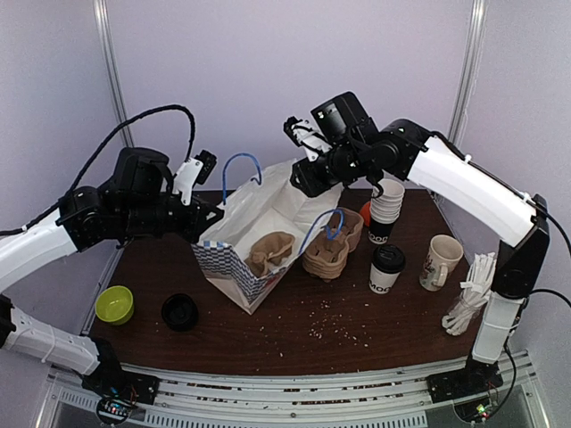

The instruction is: Pack the takeout coffee

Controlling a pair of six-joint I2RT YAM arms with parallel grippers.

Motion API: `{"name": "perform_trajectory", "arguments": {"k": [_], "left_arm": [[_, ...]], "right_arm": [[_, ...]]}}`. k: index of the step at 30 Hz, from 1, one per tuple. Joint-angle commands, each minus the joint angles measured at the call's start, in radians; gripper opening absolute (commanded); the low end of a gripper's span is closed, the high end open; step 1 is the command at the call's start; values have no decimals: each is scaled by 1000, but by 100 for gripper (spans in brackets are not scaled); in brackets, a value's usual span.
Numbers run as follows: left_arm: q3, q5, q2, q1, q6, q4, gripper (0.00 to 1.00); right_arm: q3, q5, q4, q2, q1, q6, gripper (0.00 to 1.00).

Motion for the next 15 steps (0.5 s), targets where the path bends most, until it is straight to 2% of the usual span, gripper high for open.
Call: {"name": "perform_trajectory", "arguments": {"k": [1, 5, 8, 15], "left_arm": [[-29, 7, -50, 5, 18, 62, 0], [-75, 14, -87, 5, 17, 68, 0], [-114, 25, -115, 5, 19, 82, 0], [-183, 20, -186, 5, 23, 84, 0]], "right_arm": [[5, 15, -22, 3, 23, 5, 26], [32, 14, -29, 18, 49, 8, 15], [46, 17, -28, 25, 73, 8, 0], [-5, 20, 56, -30, 136, 12, 0]]}}
